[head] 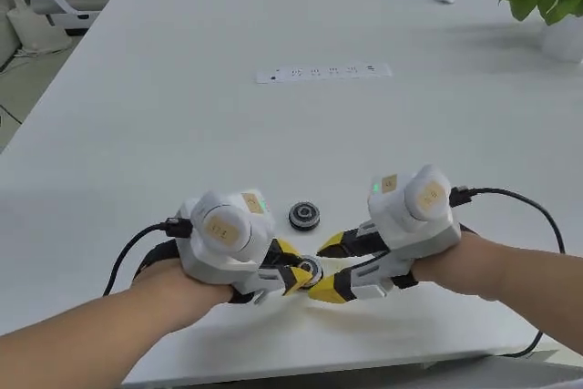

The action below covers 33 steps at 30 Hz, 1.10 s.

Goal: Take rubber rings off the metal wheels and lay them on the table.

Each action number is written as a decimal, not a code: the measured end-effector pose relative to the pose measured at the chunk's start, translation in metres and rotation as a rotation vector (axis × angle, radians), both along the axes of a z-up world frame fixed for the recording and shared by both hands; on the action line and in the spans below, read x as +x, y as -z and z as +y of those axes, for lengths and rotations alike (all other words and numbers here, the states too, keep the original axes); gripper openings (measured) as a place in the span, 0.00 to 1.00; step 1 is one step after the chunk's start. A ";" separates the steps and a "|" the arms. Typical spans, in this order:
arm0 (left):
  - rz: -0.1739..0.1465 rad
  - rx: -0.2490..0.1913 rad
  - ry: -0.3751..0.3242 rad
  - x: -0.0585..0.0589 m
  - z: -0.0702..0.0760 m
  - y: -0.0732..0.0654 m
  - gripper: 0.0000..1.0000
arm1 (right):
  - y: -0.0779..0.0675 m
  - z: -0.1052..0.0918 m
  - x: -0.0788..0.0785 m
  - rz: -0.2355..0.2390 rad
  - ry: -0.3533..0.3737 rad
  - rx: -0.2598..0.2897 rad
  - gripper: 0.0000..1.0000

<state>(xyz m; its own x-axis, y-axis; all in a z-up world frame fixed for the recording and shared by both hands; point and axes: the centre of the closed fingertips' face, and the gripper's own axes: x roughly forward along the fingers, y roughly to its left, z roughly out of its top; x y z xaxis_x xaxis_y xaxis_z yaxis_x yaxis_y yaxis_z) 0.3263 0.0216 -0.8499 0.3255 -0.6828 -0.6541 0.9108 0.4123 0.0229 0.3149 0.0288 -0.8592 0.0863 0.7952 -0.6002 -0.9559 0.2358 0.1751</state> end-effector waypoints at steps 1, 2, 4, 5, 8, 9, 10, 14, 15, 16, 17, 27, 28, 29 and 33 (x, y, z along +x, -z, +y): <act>0.000 -0.001 -0.001 0.000 0.000 0.000 0.14 | 0.000 0.000 0.000 0.003 0.004 0.001 0.33; -0.001 -0.002 -0.002 0.000 0.000 0.000 0.14 | 0.001 0.001 0.000 0.008 0.007 0.003 0.32; -0.002 -0.004 -0.003 0.000 0.000 0.000 0.14 | 0.003 0.001 0.001 0.017 0.019 -0.002 0.31; -0.002 -0.005 -0.003 0.000 0.000 0.000 0.14 | 0.005 0.001 0.001 0.020 0.023 -0.005 0.31; -0.002 -0.007 -0.005 0.000 0.000 0.000 0.14 | 0.004 0.002 0.001 0.034 0.036 0.009 0.29; -0.002 -0.008 -0.006 0.000 0.000 0.000 0.14 | 0.004 0.001 0.001 0.038 0.039 0.011 0.28; -0.002 -0.008 -0.007 0.000 0.000 0.000 0.14 | 0.004 0.001 0.001 0.038 0.041 0.010 0.28; -0.004 -0.008 -0.007 0.000 0.000 0.000 0.14 | 0.005 -0.003 0.002 0.039 0.048 0.008 0.25; -0.004 -0.008 -0.008 0.000 0.000 0.000 0.14 | 0.005 -0.003 0.001 0.039 0.049 0.008 0.25; -0.004 -0.009 -0.008 -0.001 0.000 0.000 0.14 | 0.005 -0.003 0.001 0.039 0.047 0.007 0.24; -0.004 -0.009 -0.008 -0.001 0.000 0.000 0.14 | 0.005 -0.004 0.000 0.040 0.042 0.005 0.23; -0.007 -0.010 -0.009 -0.001 0.001 0.000 0.14 | 0.005 -0.006 -0.001 0.037 0.034 -0.002 0.18; -0.007 -0.009 -0.009 -0.001 0.001 0.000 0.14 | 0.005 -0.007 -0.002 0.034 0.031 -0.005 0.17; -0.007 -0.009 -0.008 -0.001 0.001 0.000 0.14 | 0.005 -0.008 -0.002 0.028 0.025 -0.011 0.16; -0.008 -0.011 -0.009 -0.001 0.001 0.000 0.14 | 0.006 -0.011 -0.002 0.018 0.017 -0.018 0.11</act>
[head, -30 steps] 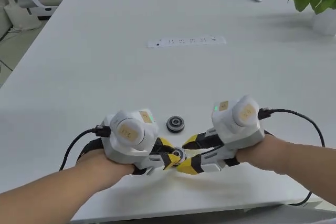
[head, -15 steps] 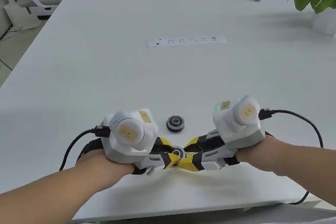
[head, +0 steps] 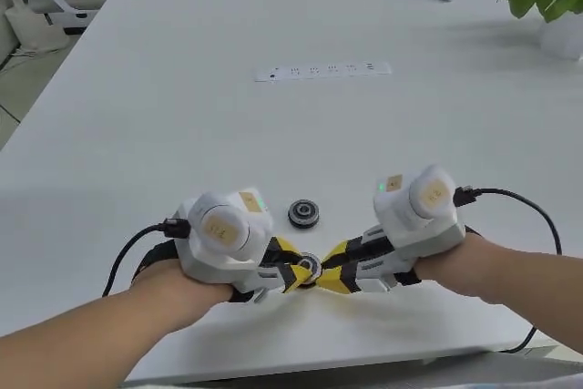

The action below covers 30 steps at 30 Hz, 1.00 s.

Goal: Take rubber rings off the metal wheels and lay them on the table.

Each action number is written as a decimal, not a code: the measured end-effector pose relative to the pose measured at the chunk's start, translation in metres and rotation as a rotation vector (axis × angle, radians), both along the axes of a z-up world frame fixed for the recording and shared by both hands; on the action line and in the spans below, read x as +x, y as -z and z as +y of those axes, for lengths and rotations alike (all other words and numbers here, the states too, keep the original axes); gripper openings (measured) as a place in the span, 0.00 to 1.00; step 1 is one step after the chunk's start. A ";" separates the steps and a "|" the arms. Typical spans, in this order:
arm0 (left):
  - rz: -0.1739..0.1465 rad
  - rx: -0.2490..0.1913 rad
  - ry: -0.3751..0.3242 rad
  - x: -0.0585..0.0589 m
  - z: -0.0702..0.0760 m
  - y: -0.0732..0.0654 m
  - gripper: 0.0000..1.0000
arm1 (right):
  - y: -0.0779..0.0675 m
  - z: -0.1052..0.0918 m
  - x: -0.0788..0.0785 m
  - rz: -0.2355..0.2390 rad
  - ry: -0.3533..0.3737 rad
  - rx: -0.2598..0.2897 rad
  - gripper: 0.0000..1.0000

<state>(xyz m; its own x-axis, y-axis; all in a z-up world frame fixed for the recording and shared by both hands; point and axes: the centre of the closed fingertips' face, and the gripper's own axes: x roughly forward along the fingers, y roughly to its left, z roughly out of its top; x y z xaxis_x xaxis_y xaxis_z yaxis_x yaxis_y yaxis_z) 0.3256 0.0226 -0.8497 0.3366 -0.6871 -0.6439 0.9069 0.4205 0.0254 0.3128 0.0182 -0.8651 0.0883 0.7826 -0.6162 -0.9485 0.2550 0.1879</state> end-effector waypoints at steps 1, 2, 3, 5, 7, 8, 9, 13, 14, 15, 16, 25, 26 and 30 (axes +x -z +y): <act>0.000 -0.001 0.000 0.000 0.000 0.000 0.14 | 0.000 0.000 0.000 -0.016 -0.011 -0.005 0.11; 0.000 -0.001 0.000 0.000 0.000 0.000 0.14 | -0.001 0.002 0.000 -0.029 -0.021 -0.003 0.13; 0.000 -0.002 0.000 0.000 0.000 0.000 0.14 | -0.002 0.003 0.000 -0.029 -0.018 0.003 0.18; 0.000 -0.003 -0.001 0.000 0.000 0.000 0.14 | -0.004 0.005 0.000 -0.034 -0.017 0.008 0.20; -0.001 -0.003 0.000 0.000 0.000 0.000 0.14 | -0.003 0.008 0.002 -0.056 -0.020 0.002 0.22; 0.000 -0.003 -0.001 0.000 0.000 0.000 0.14 | -0.003 0.009 0.001 -0.062 -0.022 0.000 0.23; 0.000 -0.004 -0.001 0.000 0.000 0.000 0.14 | -0.003 0.011 0.002 -0.072 -0.023 0.001 0.24; -0.001 -0.004 -0.002 0.000 0.000 0.000 0.14 | -0.004 0.013 0.003 -0.092 -0.034 -0.006 0.24; -0.001 -0.004 -0.003 -0.001 0.000 0.000 0.14 | -0.004 0.013 0.002 -0.090 -0.037 -0.007 0.23; -0.001 -0.004 -0.003 0.000 0.000 0.000 0.14 | -0.004 0.013 0.002 -0.093 -0.037 -0.008 0.23; -0.001 -0.004 -0.003 0.000 0.000 0.000 0.14 | -0.004 0.012 0.002 -0.093 -0.037 -0.008 0.23; 0.000 -0.011 -0.006 -0.001 0.001 0.000 0.13 | -0.002 0.004 0.002 -0.103 -0.051 -0.030 0.18; 0.000 -0.012 -0.006 -0.001 0.001 0.000 0.13 | -0.001 0.003 0.002 -0.105 -0.054 -0.035 0.17; 0.001 -0.015 -0.009 0.000 0.001 -0.001 0.13 | 0.001 -0.002 0.004 -0.110 -0.055 -0.057 0.08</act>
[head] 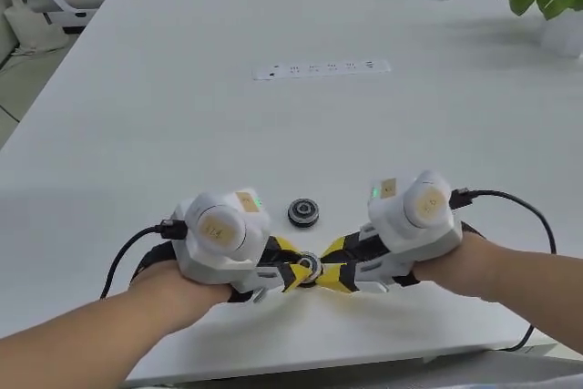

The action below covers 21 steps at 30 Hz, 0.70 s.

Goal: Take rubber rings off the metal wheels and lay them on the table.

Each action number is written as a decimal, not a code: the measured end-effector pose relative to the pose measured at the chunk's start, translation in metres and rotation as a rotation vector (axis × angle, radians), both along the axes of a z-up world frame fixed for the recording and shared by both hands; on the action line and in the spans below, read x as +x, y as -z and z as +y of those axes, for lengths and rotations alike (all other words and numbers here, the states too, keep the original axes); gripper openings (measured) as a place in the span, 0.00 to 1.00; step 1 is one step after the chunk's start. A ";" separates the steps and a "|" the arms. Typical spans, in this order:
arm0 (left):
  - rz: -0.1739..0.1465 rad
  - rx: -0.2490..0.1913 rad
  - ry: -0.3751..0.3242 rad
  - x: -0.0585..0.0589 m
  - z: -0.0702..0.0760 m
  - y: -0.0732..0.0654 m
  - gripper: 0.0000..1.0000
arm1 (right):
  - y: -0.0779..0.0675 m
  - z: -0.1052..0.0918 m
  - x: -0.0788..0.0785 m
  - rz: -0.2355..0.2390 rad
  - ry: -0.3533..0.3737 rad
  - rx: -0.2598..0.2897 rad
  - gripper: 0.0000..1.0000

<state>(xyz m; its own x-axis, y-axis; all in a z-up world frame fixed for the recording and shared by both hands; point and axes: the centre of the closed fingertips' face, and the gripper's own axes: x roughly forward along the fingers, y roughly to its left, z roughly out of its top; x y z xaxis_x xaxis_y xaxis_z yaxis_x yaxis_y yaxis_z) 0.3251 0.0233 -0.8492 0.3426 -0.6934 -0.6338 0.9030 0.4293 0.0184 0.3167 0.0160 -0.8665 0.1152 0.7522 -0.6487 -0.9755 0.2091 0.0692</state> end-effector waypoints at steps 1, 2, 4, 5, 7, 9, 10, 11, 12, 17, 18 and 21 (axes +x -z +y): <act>0.000 -0.001 -0.001 0.000 0.000 0.000 0.13 | 0.000 -0.001 0.001 0.002 0.005 0.001 0.07; 0.000 -0.001 -0.001 0.000 0.000 0.000 0.13 | 0.000 -0.001 0.001 0.001 0.006 0.000 0.06; 0.000 -0.002 -0.002 0.000 0.000 0.000 0.13 | 0.001 0.000 0.001 -0.004 0.003 -0.007 0.05; -0.001 -0.001 -0.003 0.000 0.000 0.000 0.13 | 0.001 0.000 0.001 -0.007 0.002 -0.010 0.05; -0.002 0.000 -0.002 0.000 0.000 0.000 0.13 | 0.001 0.000 0.001 -0.008 0.004 -0.014 0.04; -0.003 0.001 -0.002 0.000 0.000 0.000 0.13 | 0.001 -0.002 0.004 -0.032 0.009 -0.033 0.00; -0.004 0.002 0.001 0.000 0.000 0.000 0.13 | 0.001 -0.001 0.004 -0.020 0.012 -0.029 0.00; -0.004 0.003 0.001 0.000 0.000 0.000 0.13 | 0.001 -0.001 0.004 -0.017 0.014 -0.029 0.00; -0.004 0.003 0.002 0.000 0.000 0.000 0.13 | 0.000 -0.002 0.005 -0.014 0.018 -0.030 0.00; -0.011 0.010 0.004 -0.001 -0.001 0.000 0.13 | -0.001 -0.004 0.007 0.020 0.050 -0.018 0.00; -0.012 0.012 0.003 -0.001 -0.002 0.000 0.13 | -0.002 -0.005 0.007 0.022 0.053 -0.016 0.00; -0.018 0.022 0.004 -0.002 -0.003 0.000 0.13 | -0.006 -0.008 0.010 0.052 0.086 0.008 0.00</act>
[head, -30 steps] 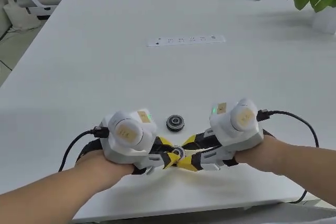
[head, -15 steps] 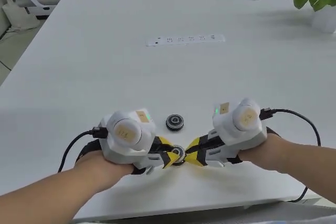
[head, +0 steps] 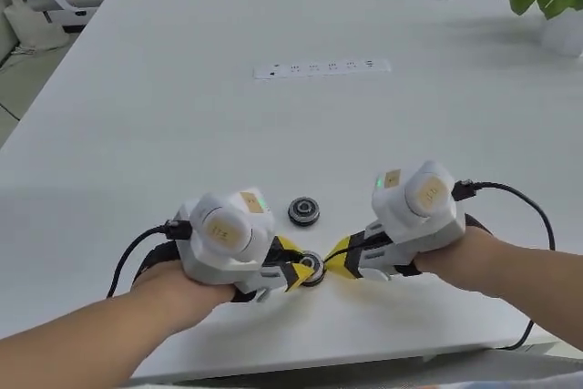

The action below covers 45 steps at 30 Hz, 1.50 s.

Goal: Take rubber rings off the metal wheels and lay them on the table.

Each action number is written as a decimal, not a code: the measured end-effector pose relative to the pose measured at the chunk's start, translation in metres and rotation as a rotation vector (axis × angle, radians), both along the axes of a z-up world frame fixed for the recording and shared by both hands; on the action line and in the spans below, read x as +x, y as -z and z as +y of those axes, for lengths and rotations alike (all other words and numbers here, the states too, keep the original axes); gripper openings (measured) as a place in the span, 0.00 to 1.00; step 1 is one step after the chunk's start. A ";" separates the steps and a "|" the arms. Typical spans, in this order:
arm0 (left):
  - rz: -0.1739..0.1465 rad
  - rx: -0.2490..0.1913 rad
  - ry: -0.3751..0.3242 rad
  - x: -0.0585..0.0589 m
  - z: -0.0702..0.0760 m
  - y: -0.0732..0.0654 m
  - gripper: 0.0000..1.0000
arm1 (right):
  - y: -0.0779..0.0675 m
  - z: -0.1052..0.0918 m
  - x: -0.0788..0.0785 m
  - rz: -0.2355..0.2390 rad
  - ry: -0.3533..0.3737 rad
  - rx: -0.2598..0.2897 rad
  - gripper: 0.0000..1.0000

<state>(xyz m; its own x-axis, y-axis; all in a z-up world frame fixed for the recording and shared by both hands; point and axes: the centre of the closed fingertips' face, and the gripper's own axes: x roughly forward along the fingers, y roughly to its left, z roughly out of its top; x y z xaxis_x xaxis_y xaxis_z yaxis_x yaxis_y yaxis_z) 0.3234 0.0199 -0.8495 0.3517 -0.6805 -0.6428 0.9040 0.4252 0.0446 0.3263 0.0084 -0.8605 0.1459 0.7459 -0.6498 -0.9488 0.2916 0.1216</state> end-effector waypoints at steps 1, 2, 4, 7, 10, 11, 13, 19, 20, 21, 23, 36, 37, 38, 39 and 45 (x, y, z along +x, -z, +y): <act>-0.002 0.003 0.000 0.000 -0.001 0.000 0.13 | 0.000 -0.001 0.000 0.006 0.004 0.000 0.00; -0.004 0.006 0.000 0.000 -0.002 0.000 0.13 | 0.000 -0.002 0.000 0.012 0.008 0.002 0.00; -0.006 0.012 -0.002 0.000 -0.003 0.000 0.12 | -0.001 -0.003 -0.001 0.031 0.021 0.013 0.00; -0.008 0.019 -0.003 0.000 -0.002 0.000 0.12 | -0.005 -0.002 0.000 0.084 0.062 0.055 0.00; -0.009 0.020 -0.002 0.000 -0.002 0.001 0.12 | -0.007 -0.001 0.001 0.118 0.088 0.086 0.00; -0.009 0.020 -0.002 0.000 -0.002 0.001 0.12 | -0.007 -0.001 0.000 0.119 0.089 0.084 0.00; -0.009 0.022 -0.001 0.000 -0.002 0.001 0.12 | -0.007 0.000 0.000 0.128 0.096 0.090 0.00; -0.009 0.031 0.002 0.001 -0.002 0.001 0.12 | -0.010 0.004 -0.003 0.126 0.087 0.098 0.00; -0.009 0.032 0.002 0.000 -0.002 0.002 0.12 | -0.010 0.003 -0.003 0.126 0.086 0.098 0.00; -0.009 0.031 0.002 0.000 -0.002 0.002 0.12 | -0.010 0.004 -0.003 0.130 0.085 0.101 0.00; -0.009 0.033 0.003 0.000 -0.002 0.002 0.11 | -0.011 0.004 -0.004 0.134 0.086 0.105 0.00; -0.012 0.032 -0.004 0.000 -0.001 0.001 0.12 | -0.014 0.016 -0.016 0.112 0.019 0.116 0.00; -0.012 0.032 -0.005 0.000 -0.001 0.001 0.12 | -0.013 0.016 -0.016 0.115 0.020 0.115 0.00; -0.013 0.030 -0.005 0.001 -0.001 0.001 0.12 | -0.013 0.015 -0.016 0.117 0.020 0.114 0.00; -0.012 0.025 -0.007 0.001 -0.001 0.001 0.12 | -0.013 0.015 -0.016 0.120 0.024 0.117 0.00; 0.000 0.009 -0.015 0.001 -0.001 0.001 0.12 | -0.015 0.012 -0.012 0.135 0.048 0.137 0.00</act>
